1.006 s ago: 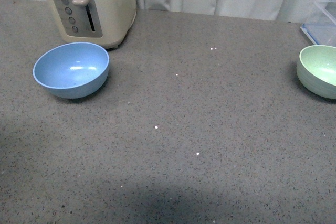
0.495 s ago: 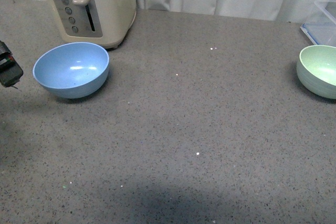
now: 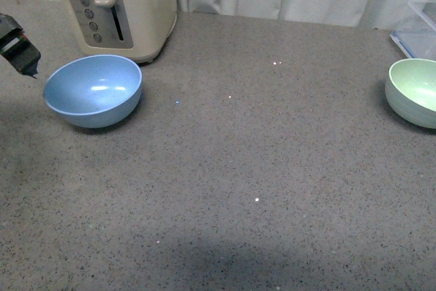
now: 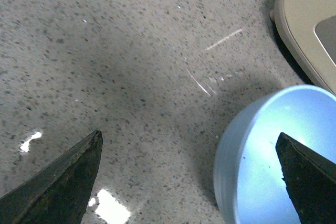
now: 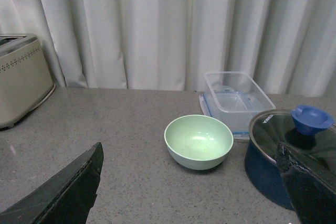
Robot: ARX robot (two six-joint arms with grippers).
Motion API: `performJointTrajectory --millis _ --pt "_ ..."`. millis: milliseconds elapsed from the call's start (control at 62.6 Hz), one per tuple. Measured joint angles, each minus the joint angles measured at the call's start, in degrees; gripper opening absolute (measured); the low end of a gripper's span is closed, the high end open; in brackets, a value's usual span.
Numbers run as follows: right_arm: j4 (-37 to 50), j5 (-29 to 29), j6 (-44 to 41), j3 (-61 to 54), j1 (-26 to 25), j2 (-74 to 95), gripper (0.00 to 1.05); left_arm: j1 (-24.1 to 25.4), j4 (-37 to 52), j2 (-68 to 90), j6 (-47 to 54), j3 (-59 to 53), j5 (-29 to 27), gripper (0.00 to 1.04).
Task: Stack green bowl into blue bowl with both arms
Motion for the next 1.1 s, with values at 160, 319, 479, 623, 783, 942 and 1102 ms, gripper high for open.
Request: performJointTrajectory --millis 160,319,479,623,783,942,1102 --pt "0.00 0.00 0.00 0.00 0.00 0.00 0.96 -3.34 0.11 0.42 -1.18 -0.04 0.83 0.98" --pt "0.00 0.00 0.00 0.00 0.00 0.00 0.96 -5.27 0.07 1.53 -1.33 -0.07 0.85 0.98" --pt "0.00 0.00 0.00 0.00 0.00 0.00 0.96 -5.27 0.02 4.37 -2.27 0.31 0.55 0.98" --pt "0.00 0.00 0.00 0.00 0.00 0.00 0.96 -4.83 0.02 6.40 -2.49 1.22 0.07 0.98" --pt "0.00 0.00 0.00 0.00 0.00 0.00 0.96 -4.26 0.02 6.75 -2.43 2.03 -0.35 0.87" --pt "0.00 0.00 0.00 0.00 0.00 0.00 0.96 -3.96 0.04 6.75 -2.43 2.58 -0.17 0.61" --pt "0.00 0.00 0.00 0.00 0.00 0.00 0.96 -3.93 0.07 6.75 -2.47 2.75 0.98 0.23"
